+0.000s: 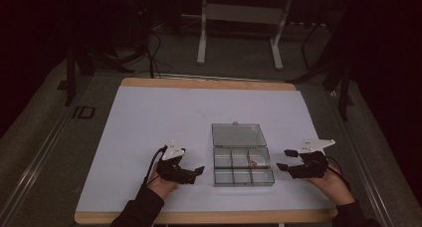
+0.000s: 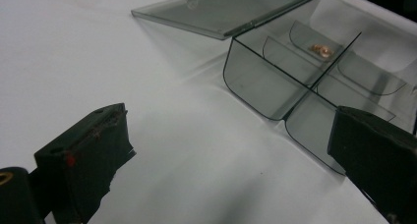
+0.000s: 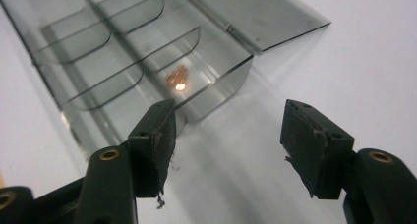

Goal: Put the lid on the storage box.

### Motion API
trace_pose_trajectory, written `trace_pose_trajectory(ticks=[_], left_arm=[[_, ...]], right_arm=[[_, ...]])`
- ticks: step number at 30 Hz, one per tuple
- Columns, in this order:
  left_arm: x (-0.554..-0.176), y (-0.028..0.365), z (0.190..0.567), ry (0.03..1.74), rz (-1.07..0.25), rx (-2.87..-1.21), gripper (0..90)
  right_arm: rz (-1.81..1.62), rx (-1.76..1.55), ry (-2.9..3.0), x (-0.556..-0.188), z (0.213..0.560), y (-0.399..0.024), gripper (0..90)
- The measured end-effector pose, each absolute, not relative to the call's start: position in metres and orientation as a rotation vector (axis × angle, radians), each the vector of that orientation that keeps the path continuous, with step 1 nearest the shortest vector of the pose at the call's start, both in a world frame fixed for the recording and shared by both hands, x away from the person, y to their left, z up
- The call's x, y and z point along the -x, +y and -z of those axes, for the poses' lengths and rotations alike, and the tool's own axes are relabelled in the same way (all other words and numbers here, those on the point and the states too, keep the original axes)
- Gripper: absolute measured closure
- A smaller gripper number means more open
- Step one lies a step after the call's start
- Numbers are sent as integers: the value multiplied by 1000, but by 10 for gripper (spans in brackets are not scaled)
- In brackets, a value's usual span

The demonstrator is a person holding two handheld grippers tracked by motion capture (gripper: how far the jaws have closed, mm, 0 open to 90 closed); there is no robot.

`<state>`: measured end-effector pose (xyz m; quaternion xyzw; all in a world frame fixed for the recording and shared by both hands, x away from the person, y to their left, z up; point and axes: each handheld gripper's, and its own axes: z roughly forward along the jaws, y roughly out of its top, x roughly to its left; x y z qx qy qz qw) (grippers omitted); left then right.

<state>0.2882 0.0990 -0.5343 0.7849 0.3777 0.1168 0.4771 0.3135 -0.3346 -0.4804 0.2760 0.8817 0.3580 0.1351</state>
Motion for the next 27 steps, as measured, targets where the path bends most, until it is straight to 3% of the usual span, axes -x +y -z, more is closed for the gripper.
trace_pose_trajectory(ticks=[15, 27], left_arm=[[-327, 76, 515, 973, -270, -1915, 29], [-361, 60, 506, 970, -181, -1868, 30]], right_arm=[[-1018, -907, 2351, -313, 484, -344, 398], [-1016, -883, 2324, -308, 489, -344, 402]])
